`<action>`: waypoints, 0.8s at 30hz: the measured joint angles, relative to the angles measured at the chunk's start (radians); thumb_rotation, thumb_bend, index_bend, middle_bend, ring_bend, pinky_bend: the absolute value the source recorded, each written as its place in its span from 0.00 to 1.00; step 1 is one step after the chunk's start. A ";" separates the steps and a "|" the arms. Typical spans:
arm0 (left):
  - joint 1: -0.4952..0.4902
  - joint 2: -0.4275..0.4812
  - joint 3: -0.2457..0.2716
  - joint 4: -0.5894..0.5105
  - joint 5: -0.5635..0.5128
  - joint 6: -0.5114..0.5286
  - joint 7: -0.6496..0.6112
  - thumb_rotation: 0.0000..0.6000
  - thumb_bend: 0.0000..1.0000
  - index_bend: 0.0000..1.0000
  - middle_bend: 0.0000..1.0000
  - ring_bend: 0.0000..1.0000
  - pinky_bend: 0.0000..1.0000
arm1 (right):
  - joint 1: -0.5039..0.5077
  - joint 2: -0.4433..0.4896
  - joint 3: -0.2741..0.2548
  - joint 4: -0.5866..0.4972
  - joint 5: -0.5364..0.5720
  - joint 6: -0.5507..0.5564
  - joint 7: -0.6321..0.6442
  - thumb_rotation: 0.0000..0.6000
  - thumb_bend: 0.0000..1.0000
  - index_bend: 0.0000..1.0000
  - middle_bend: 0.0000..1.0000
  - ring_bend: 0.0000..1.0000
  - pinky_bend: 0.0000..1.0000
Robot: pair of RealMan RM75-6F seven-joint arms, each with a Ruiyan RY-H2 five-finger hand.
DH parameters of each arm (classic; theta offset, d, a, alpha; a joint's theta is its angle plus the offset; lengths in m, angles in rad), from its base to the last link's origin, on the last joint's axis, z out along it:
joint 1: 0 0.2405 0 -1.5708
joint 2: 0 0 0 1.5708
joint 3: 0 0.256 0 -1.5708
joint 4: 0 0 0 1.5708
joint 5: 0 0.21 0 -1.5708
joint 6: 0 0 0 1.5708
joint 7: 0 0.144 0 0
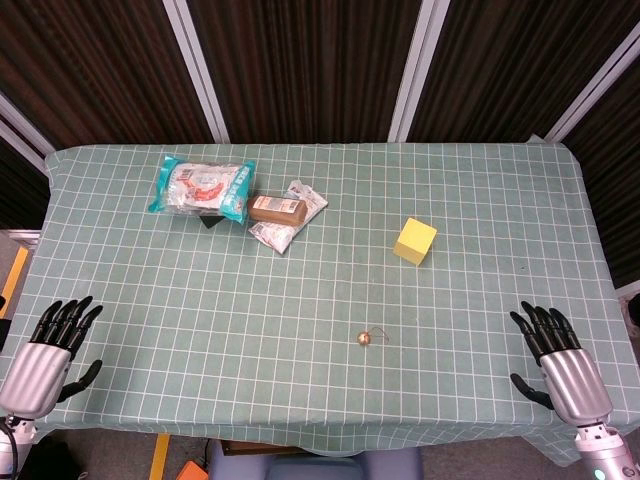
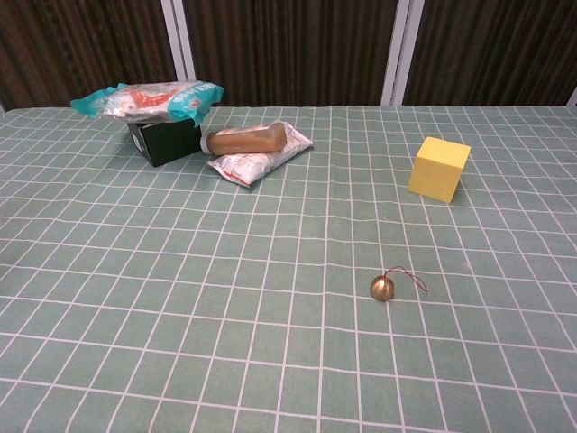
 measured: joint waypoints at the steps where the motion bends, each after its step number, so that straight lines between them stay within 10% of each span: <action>1: 0.000 0.000 0.000 0.000 0.000 -0.002 0.000 1.00 0.34 0.00 0.00 0.00 0.04 | 0.001 0.000 -0.001 0.000 0.000 -0.003 0.001 1.00 0.32 0.00 0.00 0.00 0.00; 11: -0.013 -0.001 0.009 -0.001 0.003 -0.030 -0.021 1.00 0.34 0.00 0.00 0.00 0.04 | 0.068 -0.024 -0.002 0.000 -0.023 -0.105 -0.012 1.00 0.32 0.01 0.00 0.00 0.00; 24: -0.018 0.018 0.018 -0.006 0.013 -0.030 -0.063 1.00 0.34 0.00 0.00 0.00 0.04 | 0.410 -0.162 0.123 0.017 0.124 -0.573 -0.055 1.00 0.33 0.40 0.00 0.00 0.00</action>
